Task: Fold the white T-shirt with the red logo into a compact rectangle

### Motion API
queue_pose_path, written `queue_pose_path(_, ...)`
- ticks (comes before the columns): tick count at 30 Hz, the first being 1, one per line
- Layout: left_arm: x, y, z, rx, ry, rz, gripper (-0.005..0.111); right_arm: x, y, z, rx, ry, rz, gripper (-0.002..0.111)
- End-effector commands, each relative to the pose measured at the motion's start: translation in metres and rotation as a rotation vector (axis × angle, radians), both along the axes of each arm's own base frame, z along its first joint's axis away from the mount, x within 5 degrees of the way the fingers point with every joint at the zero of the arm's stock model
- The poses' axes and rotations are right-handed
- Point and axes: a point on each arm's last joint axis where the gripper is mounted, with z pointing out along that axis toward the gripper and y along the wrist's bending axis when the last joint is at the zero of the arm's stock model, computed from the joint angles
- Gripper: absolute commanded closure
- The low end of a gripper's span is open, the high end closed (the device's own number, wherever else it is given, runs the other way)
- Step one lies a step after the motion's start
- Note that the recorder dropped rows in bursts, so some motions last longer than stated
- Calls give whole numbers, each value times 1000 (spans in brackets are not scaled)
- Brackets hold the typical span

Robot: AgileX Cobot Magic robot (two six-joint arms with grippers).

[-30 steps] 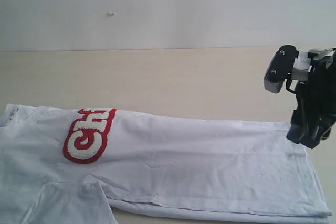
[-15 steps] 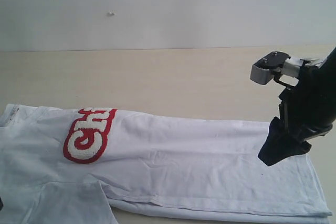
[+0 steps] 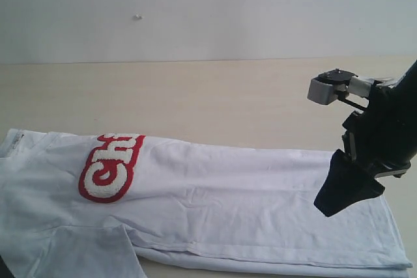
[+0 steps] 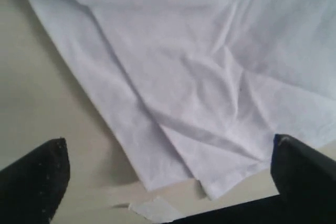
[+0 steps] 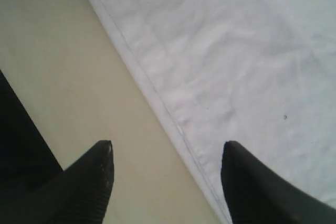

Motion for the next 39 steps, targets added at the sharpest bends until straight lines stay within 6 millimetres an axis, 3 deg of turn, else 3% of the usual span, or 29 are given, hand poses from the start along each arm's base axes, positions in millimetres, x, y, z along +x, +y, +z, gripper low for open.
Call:
queue_pose_path(1, 1, 0, 1, -11, -35, 8, 2, -1, 0, 2, 13, -8, -3, 50)
queue_pose_path(8, 1, 0, -2, -13, -19, 7, 2, -1, 1, 3, 19, -9, -4, 50)
queue_pose_path(17, 5, 0, -27, -44, 107, 28, 2, -1, 1, 3, 23, -11, -2, 50)
queue_pose_path(30, 15, -18, -45, -306, 117, 50, 2, 1, 1, 3, 19, -37, 7, 50)
queue_pose_path(39, 17, -21, -52, -356, 150, 67, 2, -1, 1, 3, 24, -18, 14, 50)
